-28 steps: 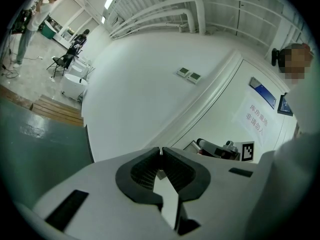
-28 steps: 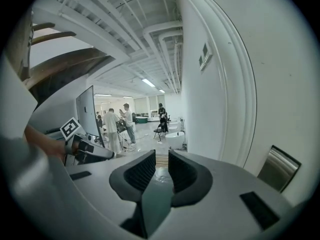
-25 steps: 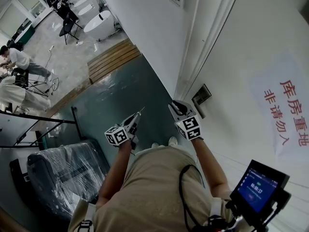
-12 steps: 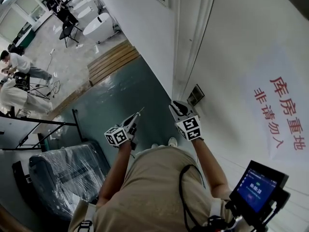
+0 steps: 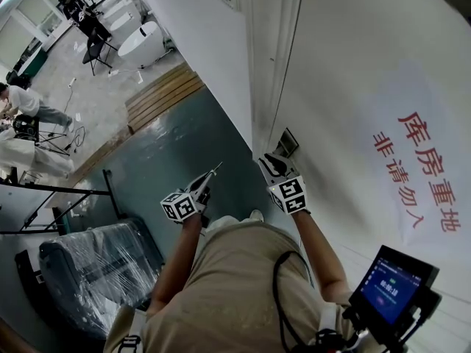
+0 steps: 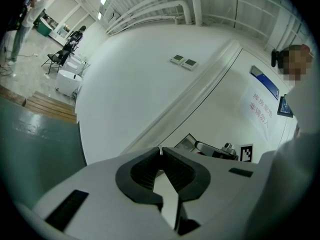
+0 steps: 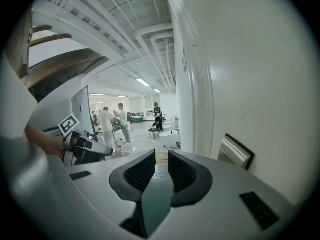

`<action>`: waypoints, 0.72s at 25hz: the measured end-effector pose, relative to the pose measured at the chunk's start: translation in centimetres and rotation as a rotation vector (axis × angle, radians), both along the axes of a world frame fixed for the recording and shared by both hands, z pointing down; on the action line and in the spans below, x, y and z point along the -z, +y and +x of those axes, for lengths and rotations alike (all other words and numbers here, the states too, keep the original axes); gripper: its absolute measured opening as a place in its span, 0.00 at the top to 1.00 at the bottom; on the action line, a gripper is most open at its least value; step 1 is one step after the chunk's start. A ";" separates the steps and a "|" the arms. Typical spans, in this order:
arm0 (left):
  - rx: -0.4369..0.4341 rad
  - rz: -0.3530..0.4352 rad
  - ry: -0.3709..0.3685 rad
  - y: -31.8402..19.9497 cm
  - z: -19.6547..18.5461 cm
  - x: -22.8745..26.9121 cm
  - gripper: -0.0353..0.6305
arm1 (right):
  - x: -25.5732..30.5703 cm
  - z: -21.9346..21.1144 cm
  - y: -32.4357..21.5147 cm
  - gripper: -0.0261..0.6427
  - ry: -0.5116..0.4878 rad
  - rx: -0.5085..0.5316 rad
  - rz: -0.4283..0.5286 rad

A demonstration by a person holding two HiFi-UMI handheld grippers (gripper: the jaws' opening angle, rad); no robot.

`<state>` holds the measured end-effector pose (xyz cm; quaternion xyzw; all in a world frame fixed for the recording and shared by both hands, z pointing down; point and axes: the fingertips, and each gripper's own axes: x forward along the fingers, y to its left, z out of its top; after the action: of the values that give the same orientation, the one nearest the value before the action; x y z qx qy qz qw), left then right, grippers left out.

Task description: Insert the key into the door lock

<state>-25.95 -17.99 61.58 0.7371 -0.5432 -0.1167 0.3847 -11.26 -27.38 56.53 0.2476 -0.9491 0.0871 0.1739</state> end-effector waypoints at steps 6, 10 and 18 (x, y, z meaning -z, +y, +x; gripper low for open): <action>-0.015 0.001 0.011 -0.6 0.6 -0.4 0.90 | 0.2 1.2 -0.8 0.83 0.004 -0.027 0.009; -0.030 0.003 0.011 -1.4 0.0 -0.4 0.90 | 0.2 1.1 -1.3 0.83 0.006 -0.049 0.005; -0.104 -0.015 0.005 -3.3 -2.6 0.0 0.90 | 0.3 -0.9 -2.4 0.83 -0.001 -0.125 -0.010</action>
<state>-28.57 -21.30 61.61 0.7613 -0.5038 -0.0945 0.3971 -12.16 -29.78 56.18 0.3055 -0.9315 0.1026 0.1688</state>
